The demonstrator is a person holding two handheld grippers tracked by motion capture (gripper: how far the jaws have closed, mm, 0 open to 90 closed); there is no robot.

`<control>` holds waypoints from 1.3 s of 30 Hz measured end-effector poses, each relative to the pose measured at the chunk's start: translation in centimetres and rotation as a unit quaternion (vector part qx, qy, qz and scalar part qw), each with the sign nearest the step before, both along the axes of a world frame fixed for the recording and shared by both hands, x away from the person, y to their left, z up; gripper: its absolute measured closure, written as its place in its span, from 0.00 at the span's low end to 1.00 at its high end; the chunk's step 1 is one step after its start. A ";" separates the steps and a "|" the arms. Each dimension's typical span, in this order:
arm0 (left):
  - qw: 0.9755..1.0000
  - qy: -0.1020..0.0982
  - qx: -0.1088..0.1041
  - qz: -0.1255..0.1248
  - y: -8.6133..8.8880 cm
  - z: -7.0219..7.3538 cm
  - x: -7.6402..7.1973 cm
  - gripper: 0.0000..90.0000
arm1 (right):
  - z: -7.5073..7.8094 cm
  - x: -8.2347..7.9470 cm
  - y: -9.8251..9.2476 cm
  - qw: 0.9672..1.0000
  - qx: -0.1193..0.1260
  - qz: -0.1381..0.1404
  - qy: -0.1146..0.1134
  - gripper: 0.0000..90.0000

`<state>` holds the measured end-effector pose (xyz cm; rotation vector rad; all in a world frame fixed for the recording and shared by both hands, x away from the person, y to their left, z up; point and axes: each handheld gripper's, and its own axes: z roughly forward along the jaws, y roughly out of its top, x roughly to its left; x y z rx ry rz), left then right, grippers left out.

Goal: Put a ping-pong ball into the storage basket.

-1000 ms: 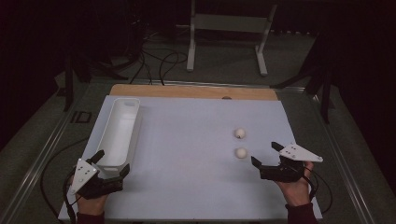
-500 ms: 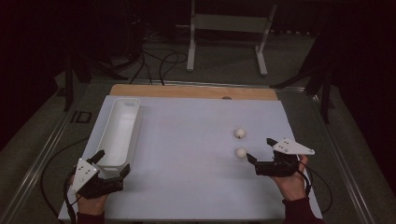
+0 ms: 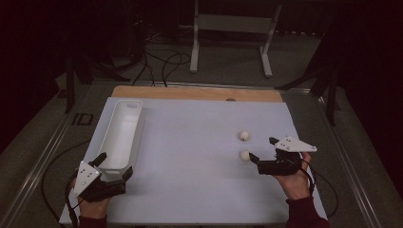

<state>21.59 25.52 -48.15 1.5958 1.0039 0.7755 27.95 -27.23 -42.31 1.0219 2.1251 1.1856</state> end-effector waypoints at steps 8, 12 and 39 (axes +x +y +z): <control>1.000 0.001 0.002 0.002 -0.1 0.0 0.1 0.00 | -0.1 0.2 0.2 1.000 -0.003 -0.004 0.008 0.08; 1.000 0.002 0.002 0.002 -0.1 0.0 0.1 0.00 | -0.1 0.4 0.0 1.000 -0.004 -0.003 0.012 0.08; 1.000 0.004 0.004 -0.002 -0.3 -0.1 0.2 0.00 | -1.4 2.1 1.5 0.996 -0.057 0.016 0.060 0.08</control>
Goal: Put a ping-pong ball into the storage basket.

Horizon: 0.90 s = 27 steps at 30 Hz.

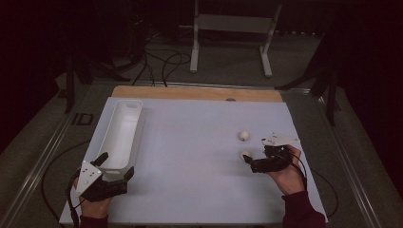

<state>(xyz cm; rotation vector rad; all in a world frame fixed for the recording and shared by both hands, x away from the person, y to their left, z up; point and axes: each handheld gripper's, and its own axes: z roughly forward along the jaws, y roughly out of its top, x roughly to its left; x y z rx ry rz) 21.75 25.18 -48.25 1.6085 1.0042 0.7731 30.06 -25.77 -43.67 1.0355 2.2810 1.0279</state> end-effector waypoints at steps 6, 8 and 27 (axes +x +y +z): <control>1.000 0.001 0.002 -0.001 0.0 0.0 0.0 0.00 | -0.5 0.6 0.1 1.000 -0.007 0.002 0.019 0.08; 1.000 0.001 0.002 -0.001 -0.1 0.0 0.0 0.00 | -0.6 0.8 0.2 1.000 -0.011 0.004 0.023 0.08; 1.000 0.003 0.004 -0.003 -0.2 -0.1 0.2 0.00 | -1.9 2.1 0.5 0.998 -0.040 0.007 0.049 0.08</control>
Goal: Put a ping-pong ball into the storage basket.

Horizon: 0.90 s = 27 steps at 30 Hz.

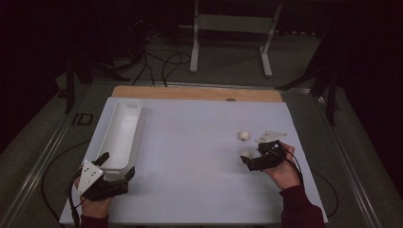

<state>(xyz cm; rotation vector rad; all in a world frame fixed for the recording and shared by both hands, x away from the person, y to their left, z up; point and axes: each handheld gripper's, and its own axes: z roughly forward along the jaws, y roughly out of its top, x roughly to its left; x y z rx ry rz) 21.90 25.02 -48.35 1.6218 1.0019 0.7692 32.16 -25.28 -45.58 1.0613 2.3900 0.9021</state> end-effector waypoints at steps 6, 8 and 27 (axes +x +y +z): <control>1.000 0.000 0.000 0.000 0.0 0.0 0.0 0.00 | -0.7 0.5 0.4 1.000 -0.016 0.000 0.007 0.08; 1.000 0.001 0.000 -0.001 0.0 0.0 0.0 0.00 | -0.9 0.6 0.5 1.000 -0.021 0.001 0.009 0.08; 1.000 0.000 0.001 -0.002 -0.1 0.0 0.0 0.00 | -2.5 2.1 0.7 0.998 -0.034 -0.001 0.053 0.10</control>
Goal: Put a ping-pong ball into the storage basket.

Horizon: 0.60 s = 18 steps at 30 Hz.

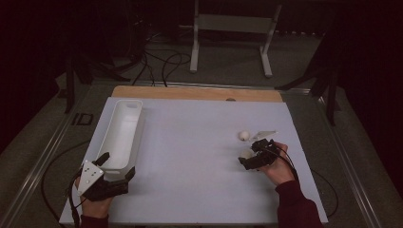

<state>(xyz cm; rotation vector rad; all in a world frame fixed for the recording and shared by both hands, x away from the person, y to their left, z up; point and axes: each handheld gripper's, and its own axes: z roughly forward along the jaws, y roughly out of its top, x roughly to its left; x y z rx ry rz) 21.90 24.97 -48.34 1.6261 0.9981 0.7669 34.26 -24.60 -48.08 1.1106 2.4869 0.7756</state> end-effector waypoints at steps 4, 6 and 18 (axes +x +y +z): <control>1.000 0.000 0.000 0.000 0.0 0.0 0.0 0.00 | -0.3 0.3 0.0 1.000 -0.003 -0.003 0.005 0.13; 1.000 0.001 0.000 0.000 0.0 0.0 0.0 0.00 | -0.4 0.4 0.1 1.000 -0.001 -0.003 0.009 0.15; 1.000 0.001 0.002 -0.001 0.0 0.0 0.0 0.00 | -1.4 0.9 0.5 1.000 -0.011 -0.008 0.028 0.36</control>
